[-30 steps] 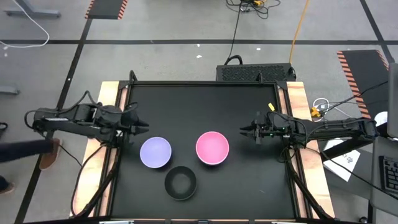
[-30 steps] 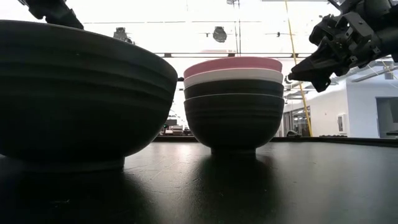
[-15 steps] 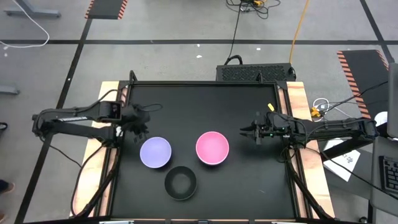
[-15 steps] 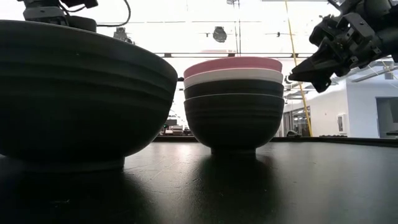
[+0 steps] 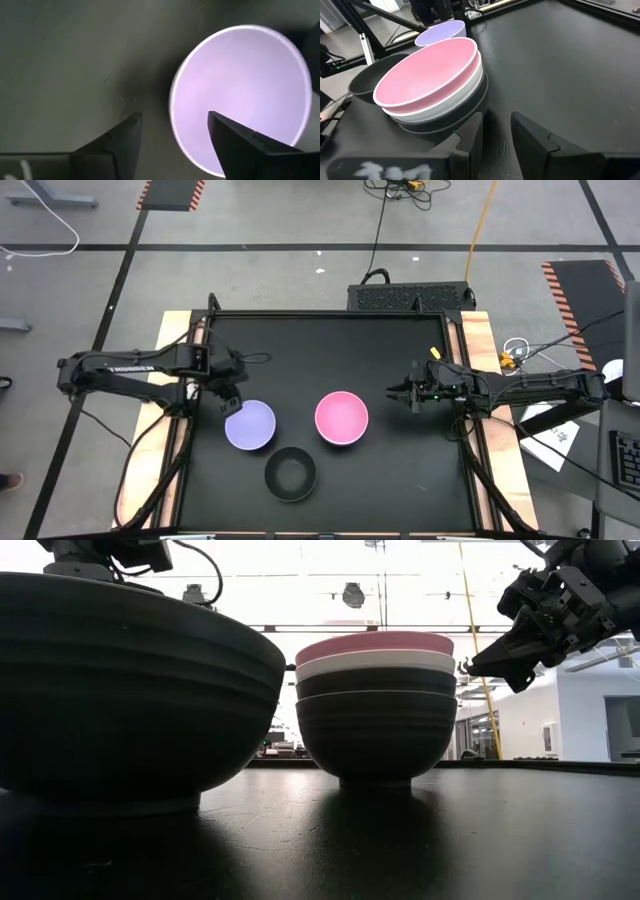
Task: Nest bowls inside each other
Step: Stack the purple bowl on the top of pink bowl on the table
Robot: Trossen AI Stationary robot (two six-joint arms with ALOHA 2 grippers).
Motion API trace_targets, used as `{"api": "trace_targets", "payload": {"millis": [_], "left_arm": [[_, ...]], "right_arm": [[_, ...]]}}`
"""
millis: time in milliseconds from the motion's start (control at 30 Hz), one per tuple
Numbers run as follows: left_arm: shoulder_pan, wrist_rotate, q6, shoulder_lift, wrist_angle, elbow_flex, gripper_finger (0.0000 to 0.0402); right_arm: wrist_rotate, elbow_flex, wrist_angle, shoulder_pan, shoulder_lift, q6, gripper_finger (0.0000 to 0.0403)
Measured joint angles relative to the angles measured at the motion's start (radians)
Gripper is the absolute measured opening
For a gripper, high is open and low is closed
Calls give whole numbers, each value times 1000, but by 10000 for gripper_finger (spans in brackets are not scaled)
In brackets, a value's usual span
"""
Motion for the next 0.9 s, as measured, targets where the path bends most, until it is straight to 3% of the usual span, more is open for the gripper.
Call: {"api": "trace_targets", "payload": {"millis": [900], "left_arm": [[-128, -14, -40, 185, 72, -8, 237]], "right_arm": [[0, -41, 24, 0, 0, 26, 96]]}}
